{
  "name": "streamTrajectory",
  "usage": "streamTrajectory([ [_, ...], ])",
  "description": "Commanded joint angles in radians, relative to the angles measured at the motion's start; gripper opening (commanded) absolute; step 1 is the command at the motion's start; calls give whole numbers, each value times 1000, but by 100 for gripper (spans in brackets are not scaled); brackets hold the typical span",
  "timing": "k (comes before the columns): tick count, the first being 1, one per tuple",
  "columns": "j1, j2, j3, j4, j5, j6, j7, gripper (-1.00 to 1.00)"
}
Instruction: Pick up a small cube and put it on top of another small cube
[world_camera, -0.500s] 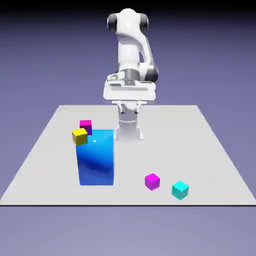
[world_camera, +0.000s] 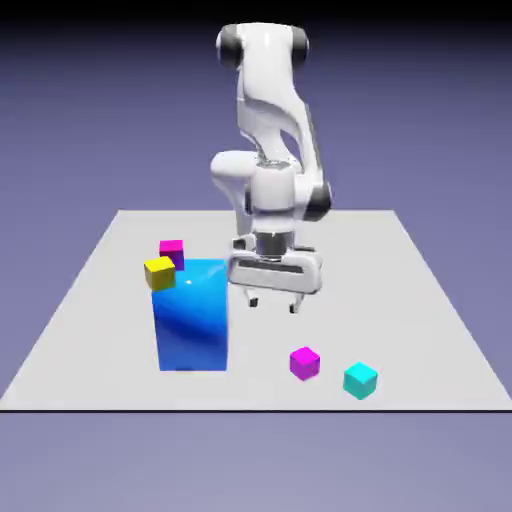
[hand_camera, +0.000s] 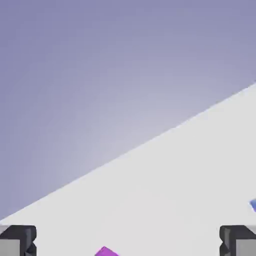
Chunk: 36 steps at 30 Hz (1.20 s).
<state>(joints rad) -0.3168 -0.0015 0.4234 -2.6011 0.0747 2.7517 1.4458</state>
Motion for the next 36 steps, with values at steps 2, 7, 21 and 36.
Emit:
streamTrajectory([
  [2,-42,70,52,26,9,-35,87,0],
  [7,-144,246,183,90,32,-123,304,0],
  [21,-129,331,172,108,8,-95,366,-100],
  [36,-290,-10,-113,379,-97,-732,231,-100],
])
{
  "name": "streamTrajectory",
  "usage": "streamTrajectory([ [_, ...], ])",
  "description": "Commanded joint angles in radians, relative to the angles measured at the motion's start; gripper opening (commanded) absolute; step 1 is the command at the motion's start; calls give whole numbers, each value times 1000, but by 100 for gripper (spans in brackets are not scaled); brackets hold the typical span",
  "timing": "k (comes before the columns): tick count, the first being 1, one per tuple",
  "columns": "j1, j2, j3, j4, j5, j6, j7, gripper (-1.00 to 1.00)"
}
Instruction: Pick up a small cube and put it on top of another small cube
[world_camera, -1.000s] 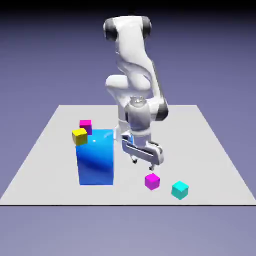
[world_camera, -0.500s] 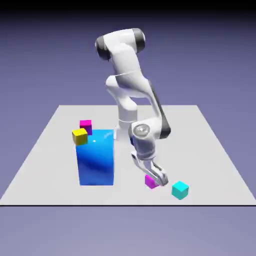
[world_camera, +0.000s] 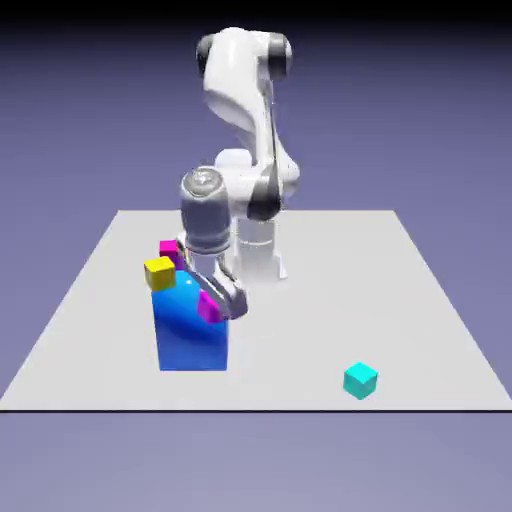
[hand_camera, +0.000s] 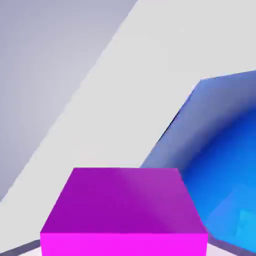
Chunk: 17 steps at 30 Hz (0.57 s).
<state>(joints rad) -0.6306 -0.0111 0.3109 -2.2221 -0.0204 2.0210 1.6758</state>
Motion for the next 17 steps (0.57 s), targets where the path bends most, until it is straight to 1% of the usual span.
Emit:
streamTrajectory([
  [1,9,-32,-36,11,9,-44,17,-100],
  [7,-30,-224,-247,-57,251,-110,261,-100],
  [9,-5,-259,-276,-57,278,-104,254,-100],
  [13,11,-204,-257,-174,306,70,234,-100],
  [14,12,-201,-256,-181,308,79,232,-100],
  [15,12,-201,-256,-181,308,79,232,100],
  [16,12,-201,-256,-181,308,79,232,100],
  [17,8,-215,-261,-151,301,36,238,100],
])
